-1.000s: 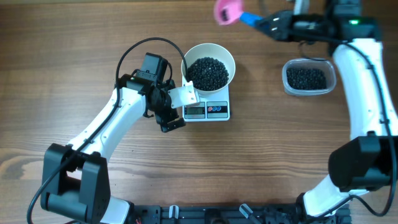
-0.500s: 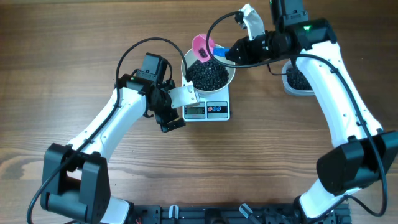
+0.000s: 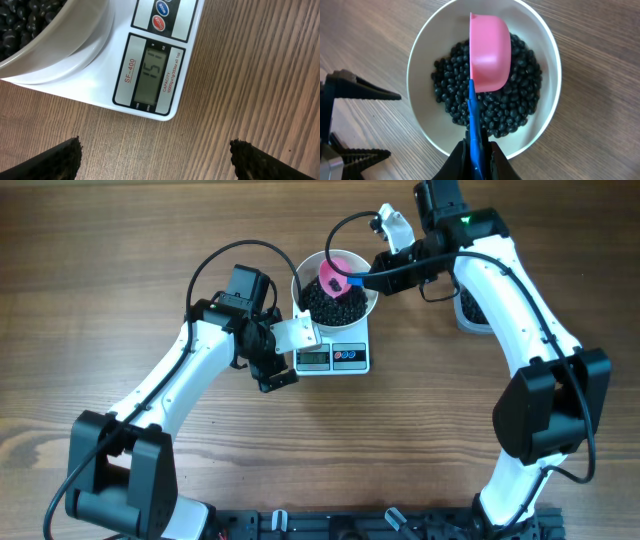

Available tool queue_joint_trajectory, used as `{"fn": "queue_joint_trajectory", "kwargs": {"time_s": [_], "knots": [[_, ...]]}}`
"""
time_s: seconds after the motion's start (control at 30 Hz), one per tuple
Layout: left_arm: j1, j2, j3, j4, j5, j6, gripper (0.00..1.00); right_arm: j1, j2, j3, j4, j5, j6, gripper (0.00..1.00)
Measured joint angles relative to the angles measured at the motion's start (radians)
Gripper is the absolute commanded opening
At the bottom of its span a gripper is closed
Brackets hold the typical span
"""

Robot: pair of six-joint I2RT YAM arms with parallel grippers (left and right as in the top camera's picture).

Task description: Scoop item into bowl and weigh 150g on scale

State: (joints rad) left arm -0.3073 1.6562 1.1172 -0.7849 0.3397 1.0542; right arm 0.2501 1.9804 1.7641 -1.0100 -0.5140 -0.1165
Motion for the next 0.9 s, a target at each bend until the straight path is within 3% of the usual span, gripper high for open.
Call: {"fn": "queue_joint_trajectory", "kwargs": {"time_s": [0.9], "knots": [[0.000,0.000,0.000,0.000,0.000,0.000,1.00,0.064,0.006,0.000,0.004,0.183,0.060,0.04]]}}
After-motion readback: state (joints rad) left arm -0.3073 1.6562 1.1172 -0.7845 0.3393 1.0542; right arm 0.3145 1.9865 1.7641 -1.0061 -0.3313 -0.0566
